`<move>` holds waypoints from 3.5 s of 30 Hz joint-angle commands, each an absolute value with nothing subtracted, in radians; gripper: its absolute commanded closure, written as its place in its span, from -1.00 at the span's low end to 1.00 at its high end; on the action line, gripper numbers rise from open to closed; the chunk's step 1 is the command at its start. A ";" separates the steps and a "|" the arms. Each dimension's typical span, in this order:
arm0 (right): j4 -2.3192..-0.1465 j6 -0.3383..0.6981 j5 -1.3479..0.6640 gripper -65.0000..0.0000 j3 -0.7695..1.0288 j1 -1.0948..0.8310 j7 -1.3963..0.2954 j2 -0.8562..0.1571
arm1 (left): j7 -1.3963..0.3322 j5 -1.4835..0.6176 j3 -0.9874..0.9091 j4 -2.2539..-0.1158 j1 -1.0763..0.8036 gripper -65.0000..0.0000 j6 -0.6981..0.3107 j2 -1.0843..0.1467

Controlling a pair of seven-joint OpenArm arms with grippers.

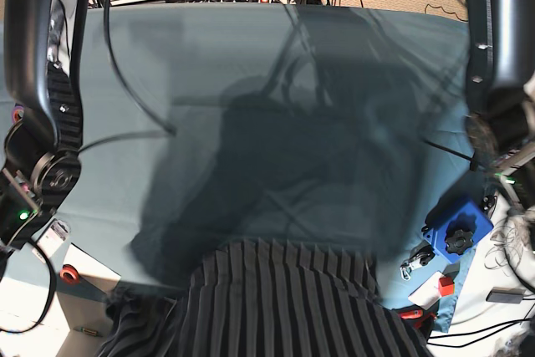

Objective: Layout the t-shirt on the table in an organized manner, then fold the t-shirt properly
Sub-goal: 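Lift the shirt high with both grippers and shake it out, then lay the shirt flat on the table by lowering both grippers, then grasp the shirt shoulder with the right gripper and drag it outward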

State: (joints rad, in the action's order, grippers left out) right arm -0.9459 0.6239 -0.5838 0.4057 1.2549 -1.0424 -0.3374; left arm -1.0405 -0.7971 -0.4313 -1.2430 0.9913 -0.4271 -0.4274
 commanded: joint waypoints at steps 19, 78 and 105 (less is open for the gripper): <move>-1.326 0.620 -0.871 1.00 0.408 0.911 -1.396 -0.393 | -1.322 -1.156 -0.478 -1.290 0.601 1.00 -0.472 -0.452; -1.669 0.698 -1.425 1.00 1.131 -0.505 -1.396 -0.280 | -1.396 -1.470 -0.906 -1.526 -0.399 1.00 -0.607 -0.447; -1.670 0.698 -1.397 0.47 0.693 -0.433 -1.396 -0.212 | -1.390 -1.451 -0.907 -1.526 -0.308 1.00 -0.648 -0.651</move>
State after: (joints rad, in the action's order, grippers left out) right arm -1.6550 0.6964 -1.3705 0.6861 -0.4324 -1.4132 -0.1963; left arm -1.4014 -1.4307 -0.8978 -1.5124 -0.3126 -0.6453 -0.6220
